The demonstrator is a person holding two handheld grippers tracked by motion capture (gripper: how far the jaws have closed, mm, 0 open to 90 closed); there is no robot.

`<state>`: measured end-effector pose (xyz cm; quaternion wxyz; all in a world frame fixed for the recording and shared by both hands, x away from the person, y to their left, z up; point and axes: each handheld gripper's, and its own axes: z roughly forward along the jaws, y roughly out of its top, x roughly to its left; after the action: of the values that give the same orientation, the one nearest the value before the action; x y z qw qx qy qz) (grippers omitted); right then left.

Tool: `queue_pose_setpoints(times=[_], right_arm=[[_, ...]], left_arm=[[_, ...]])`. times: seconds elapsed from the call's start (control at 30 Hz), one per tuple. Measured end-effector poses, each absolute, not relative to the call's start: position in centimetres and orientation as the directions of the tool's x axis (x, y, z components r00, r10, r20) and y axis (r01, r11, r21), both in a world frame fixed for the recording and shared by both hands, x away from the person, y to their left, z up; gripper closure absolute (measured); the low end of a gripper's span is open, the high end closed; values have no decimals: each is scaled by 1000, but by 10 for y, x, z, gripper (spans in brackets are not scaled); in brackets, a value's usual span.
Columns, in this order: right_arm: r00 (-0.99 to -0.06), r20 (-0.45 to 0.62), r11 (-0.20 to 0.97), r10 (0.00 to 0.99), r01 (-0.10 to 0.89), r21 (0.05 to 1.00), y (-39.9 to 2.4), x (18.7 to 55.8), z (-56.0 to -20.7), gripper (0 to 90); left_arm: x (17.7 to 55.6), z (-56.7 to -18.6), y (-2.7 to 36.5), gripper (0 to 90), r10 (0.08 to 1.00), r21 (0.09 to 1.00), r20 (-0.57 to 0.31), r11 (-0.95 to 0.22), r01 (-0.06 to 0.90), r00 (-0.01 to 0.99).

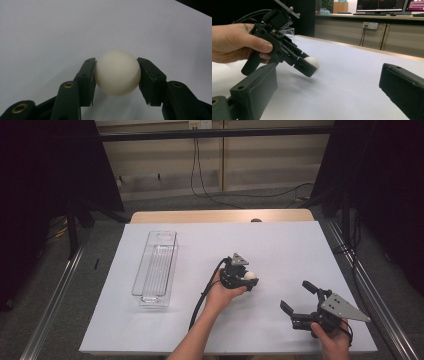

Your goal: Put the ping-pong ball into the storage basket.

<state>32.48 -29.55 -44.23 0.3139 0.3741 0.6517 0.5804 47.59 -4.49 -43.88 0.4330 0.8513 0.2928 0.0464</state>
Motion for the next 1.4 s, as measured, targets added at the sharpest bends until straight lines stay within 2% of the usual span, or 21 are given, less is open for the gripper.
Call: queue_pose_setpoints(times=[1.4], right_arm=[[-526, 27, 46, 850, 126, 991, -296, 326, -443, 11]], left_arm=[[474, -428, -4, 513, 584, 784, -188, -394, 479, 789]])
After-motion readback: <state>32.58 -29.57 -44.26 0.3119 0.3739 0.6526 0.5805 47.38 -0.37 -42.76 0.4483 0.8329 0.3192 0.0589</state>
